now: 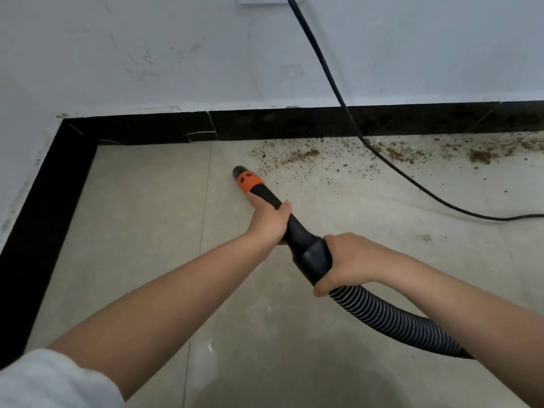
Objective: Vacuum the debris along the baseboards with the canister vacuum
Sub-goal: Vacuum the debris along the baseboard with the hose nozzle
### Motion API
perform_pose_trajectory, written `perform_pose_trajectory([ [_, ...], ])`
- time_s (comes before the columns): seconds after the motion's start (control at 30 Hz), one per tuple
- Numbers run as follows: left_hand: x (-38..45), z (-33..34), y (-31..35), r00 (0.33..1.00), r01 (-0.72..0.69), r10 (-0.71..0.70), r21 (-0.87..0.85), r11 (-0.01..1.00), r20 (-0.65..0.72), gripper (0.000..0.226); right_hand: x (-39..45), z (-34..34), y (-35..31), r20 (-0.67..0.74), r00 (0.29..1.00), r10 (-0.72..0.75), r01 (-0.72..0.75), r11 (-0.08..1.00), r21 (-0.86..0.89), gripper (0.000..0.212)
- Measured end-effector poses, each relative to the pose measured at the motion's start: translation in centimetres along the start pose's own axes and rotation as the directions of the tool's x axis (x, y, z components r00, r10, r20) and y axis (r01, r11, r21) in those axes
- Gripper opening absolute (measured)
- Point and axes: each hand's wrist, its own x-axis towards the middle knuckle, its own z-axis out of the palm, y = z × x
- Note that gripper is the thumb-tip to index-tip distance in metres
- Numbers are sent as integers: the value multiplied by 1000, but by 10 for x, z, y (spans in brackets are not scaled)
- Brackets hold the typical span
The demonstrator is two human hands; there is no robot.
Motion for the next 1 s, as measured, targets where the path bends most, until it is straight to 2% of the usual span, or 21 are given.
perform_pose_trajectory([
  [0.1, -10, 17, -17, 999, 39, -39, -3, 999, -12, 85, -11, 9, 17, 34, 999, 29, -27, 998, -58, 50],
  [0.2, -18, 22, -28, 992, 89, -95, -70, 994, -85, 85, -12, 20, 26, -20, 1000, 13, -14, 999, -51, 49],
  [0.3, -21, 10, -34, 975, 109, -150, -238, 965, -164, 86, -7, 25, 27, -81, 996, -27, 38, 989, 144, 42],
  [0.37, -24, -1, -35, 966, 116, -184, -332, 936, -181, 86, -3, 21, 22, -78, 995, -55, 70, 976, 207, 40],
  [0.57, -37, -27, -42, 939, 109, -270, -560, 822, -214, 74, 5, 6, -4, 15, 989, -150, 145, 975, 167, 44],
  [0.67, -34, -42, -46, 925, 76, -257, -527, 847, -280, 71, 11, 15, -19, -42, 981, -192, 196, 966, 169, 38],
  [0.83, -23, -58, -43, 915, 21, -197, -446, 895, -352, 69, 20, 25, -42, -106, 976, -192, 209, 959, 191, 41],
  [1.0, -17, -57, -25, 933, 33, -187, -445, 895, -308, 64, 14, 0, -45, -79, 979, -186, 198, 962, 190, 36],
])
